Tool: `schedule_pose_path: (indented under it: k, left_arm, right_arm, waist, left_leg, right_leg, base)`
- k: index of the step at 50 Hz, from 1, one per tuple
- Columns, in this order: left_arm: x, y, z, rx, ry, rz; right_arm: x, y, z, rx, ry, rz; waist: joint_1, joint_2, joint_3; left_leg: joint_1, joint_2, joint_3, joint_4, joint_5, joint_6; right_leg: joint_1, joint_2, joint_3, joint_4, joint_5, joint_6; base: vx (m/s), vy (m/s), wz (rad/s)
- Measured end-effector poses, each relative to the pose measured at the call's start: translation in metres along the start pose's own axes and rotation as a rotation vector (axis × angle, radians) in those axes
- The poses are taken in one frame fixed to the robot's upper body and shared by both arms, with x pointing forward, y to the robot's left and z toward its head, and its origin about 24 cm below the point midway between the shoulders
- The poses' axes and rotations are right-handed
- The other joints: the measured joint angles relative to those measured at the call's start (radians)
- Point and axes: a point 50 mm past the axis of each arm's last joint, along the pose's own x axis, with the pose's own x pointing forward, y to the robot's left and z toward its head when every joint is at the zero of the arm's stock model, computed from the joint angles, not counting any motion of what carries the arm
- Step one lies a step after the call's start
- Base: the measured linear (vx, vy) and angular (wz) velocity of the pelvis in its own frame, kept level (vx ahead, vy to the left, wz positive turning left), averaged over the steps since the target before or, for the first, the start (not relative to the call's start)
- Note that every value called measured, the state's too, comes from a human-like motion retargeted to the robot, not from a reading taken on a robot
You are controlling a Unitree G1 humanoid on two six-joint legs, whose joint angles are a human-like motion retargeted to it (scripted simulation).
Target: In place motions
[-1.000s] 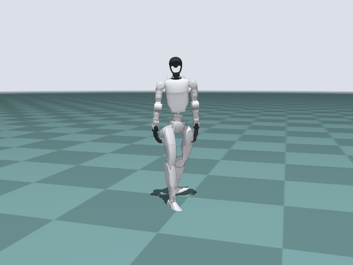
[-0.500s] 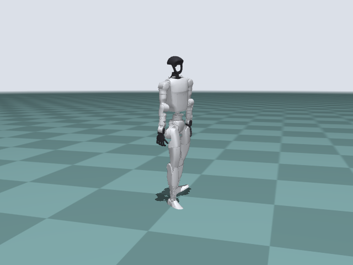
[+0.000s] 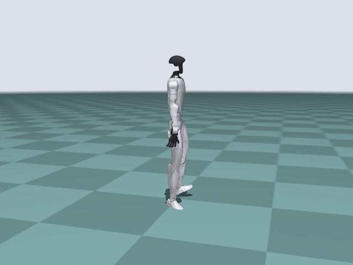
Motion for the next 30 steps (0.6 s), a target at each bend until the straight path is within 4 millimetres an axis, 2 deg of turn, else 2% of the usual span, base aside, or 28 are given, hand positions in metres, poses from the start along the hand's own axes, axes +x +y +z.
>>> schedule_pose_path:
  k: [5, 12, 18, 21, 23, 25, 30]
  left_arm:
    - [-0.001, 0.003, -0.011, 0.009, 0.072, -0.011]
    - [-0.001, 0.000, 0.005, 0.081, 0.059, -0.050]
    - [-0.002, -0.003, 0.034, 0.120, -0.008, -0.065]
    - [-0.003, -0.004, 0.046, 0.080, -0.015, -0.092]
    - [-0.005, -0.008, 0.057, 0.024, -0.023, -0.123]
    - [-0.006, -0.010, 0.069, -0.010, -0.050, -0.138]
    - [-0.018, -0.019, 0.125, 0.056, -0.240, -0.137]
  right_arm:
    - [0.002, 0.006, 0.002, 0.021, -0.050, 0.017]
    - [0.004, 0.006, -0.019, 0.023, -0.011, -0.034]
    - [0.005, 0.009, -0.043, 0.057, 0.059, -0.039]
    - [0.006, 0.015, -0.059, 0.096, 0.100, -0.024]
    - [0.006, 0.021, -0.071, 0.124, 0.138, -0.009]
    - [0.005, 0.028, -0.086, 0.146, 0.183, 0.009]
    - [-0.001, 0.048, -0.124, 0.232, 0.335, 0.049]
  waist:
    - [-0.007, -0.004, -0.007]
    - [-0.005, 0.005, 0.027]
    - [-0.005, 0.034, 0.037]
    - [-0.031, 0.028, 0.045]
    - [-0.053, 0.023, 0.051]
    - [-0.066, 0.013, 0.047]
    - [-0.048, 0.011, 0.013]
  left_leg:
    - [-0.005, -0.031, -0.025, 0.004, -0.026, 0.029]
    - [0.010, -0.042, -0.022, 0.019, -0.071, 0.047]
    - [0.010, -0.009, 0.031, 0.002, -0.081, 0.049]
    - [0.025, -0.023, 0.026, -0.024, -0.068, 0.054]
    - [0.044, -0.031, 0.022, -0.043, -0.058, 0.054]
    - [0.057, -0.048, 0.018, -0.056, -0.051, 0.055]
    - [0.064, -0.078, -0.027, -0.084, -0.031, 0.055]
  right_leg:
    - [-0.006, -0.024, -0.003, 0.005, 0.019, 0.011]
    - [-0.011, -0.045, 0.010, 0.034, 0.054, 0.013]
    - [-0.100, -0.022, 0.122, 0.169, -0.011, -0.018]
    - [-0.137, 0.005, 0.240, 0.185, -0.014, 0.026]
    - [-0.139, 0.032, 0.330, 0.162, -0.009, 0.006]
    - [-0.116, 0.018, 0.304, 0.135, -0.002, 0.019]
    - [-0.070, -0.010, 0.230, 0.075, 0.027, 0.048]
  base:
    - [0.05, 0.22, 0.02]
    - [0.02, 0.20, -0.31]
    - [-0.04, 0.12, -0.60]
    - [-0.01, 0.01, 0.01]
    - [0.00, 0.00, 0.38]
    - [0.01, 0.02, 0.40]
    - [0.09, 0.02, 0.48]
